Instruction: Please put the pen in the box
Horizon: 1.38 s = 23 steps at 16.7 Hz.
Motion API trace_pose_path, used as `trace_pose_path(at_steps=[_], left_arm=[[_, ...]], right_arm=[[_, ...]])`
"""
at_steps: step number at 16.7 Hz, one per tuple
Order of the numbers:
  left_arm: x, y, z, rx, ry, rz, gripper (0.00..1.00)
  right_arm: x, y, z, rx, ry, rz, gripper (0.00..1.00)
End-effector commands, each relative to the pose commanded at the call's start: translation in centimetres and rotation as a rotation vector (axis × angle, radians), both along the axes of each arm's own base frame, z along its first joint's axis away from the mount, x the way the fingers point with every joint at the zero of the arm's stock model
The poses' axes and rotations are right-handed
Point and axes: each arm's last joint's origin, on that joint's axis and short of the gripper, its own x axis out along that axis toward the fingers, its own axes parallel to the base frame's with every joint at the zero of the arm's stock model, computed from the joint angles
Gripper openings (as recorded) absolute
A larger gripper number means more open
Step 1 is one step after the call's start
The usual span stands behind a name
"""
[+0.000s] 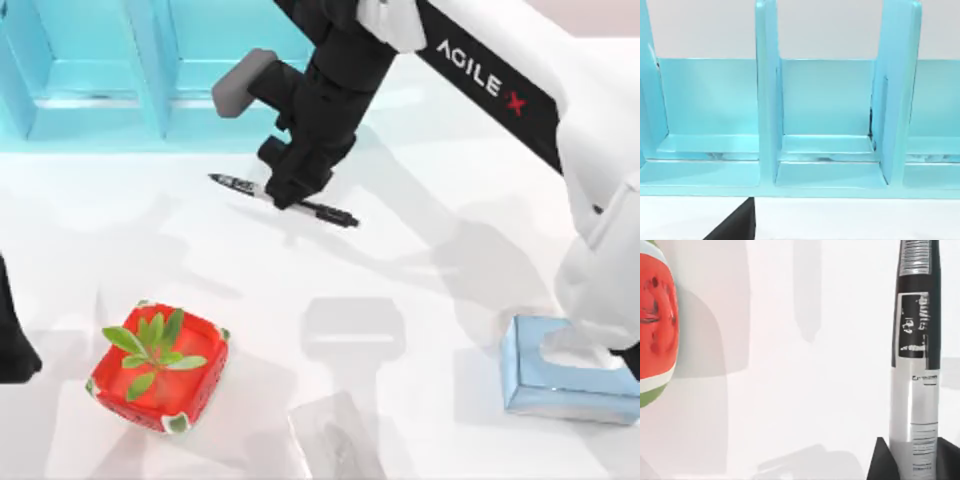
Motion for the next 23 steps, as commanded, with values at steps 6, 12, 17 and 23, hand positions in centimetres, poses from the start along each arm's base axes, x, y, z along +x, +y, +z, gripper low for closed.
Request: trace_pose_path(at_steps=[6, 12, 17, 23], left_arm=[[0.0, 0.0, 0.0, 0.0, 0.0, 0.0, 1.0], [0.0, 0.0, 0.0, 0.0, 0.0, 0.0, 1.0], [0.0, 0.0, 0.0, 0.0, 0.0, 0.0, 1.0], [0.0, 0.0, 0.0, 0.0, 0.0, 0.0, 1.0]], right_arm=[[3.9, -7.7, 1.4, -0.109, 0.031, -0.399, 0.0], [6.9, -17.4, 2.3, -0.215, 0.091, -0.947, 0.0], [7.6, -24.2, 2.8, -0.294, 0.107, -1.357, 0.0], [7.2, -31.2, 3.2, -0.374, 0.107, -1.802, 0.0]])
